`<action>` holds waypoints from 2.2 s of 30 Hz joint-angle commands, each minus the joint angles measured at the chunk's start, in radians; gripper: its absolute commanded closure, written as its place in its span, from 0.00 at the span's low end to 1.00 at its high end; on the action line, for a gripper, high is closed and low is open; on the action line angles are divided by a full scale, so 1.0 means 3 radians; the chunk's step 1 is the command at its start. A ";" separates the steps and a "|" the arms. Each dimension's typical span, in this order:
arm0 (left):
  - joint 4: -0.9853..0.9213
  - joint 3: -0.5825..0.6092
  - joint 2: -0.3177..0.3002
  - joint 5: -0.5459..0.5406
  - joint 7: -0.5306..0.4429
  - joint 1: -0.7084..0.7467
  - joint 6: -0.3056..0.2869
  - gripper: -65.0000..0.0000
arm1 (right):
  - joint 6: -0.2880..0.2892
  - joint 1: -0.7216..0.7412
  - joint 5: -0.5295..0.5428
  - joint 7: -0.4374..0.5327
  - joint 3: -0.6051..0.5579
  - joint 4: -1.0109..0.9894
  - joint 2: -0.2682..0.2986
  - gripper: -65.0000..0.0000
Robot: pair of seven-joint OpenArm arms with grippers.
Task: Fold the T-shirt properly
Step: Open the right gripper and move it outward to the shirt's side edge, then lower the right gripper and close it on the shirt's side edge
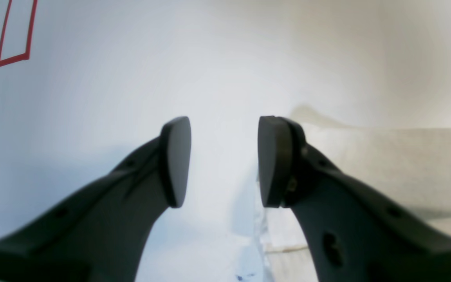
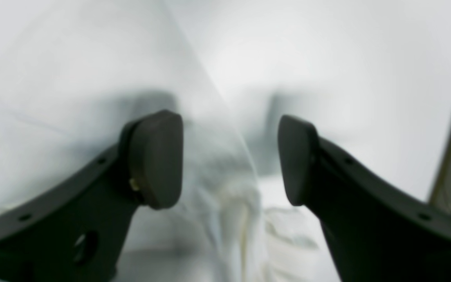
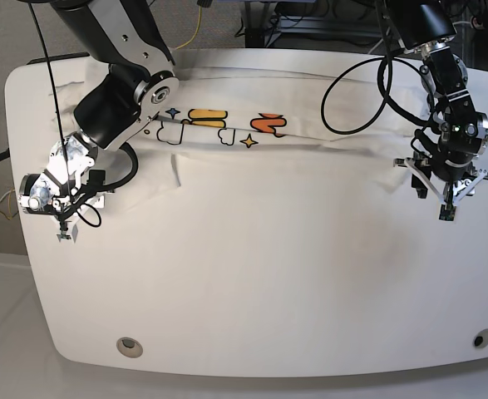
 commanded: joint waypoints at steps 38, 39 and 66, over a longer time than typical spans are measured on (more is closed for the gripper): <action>0.0063 0.0036 -0.0023 0.0000 -0.0052 -0.0058 0.0026 0.59 | -0.0004 0.0128 0.0540 0.0784 0.0196 -0.1063 0.0310 0.39; 0.0063 0.0061 -0.0023 0.0000 -0.0052 -0.0058 0.0031 0.59 | -0.0004 0.0123 0.0540 0.0784 0.0196 -0.1063 0.0310 0.39; 0.0058 0.0102 -0.0013 0.0000 -0.0052 -0.0058 0.0042 0.59 | -0.0004 -0.0250 0.0556 0.0533 0.0196 -0.1047 0.0238 0.39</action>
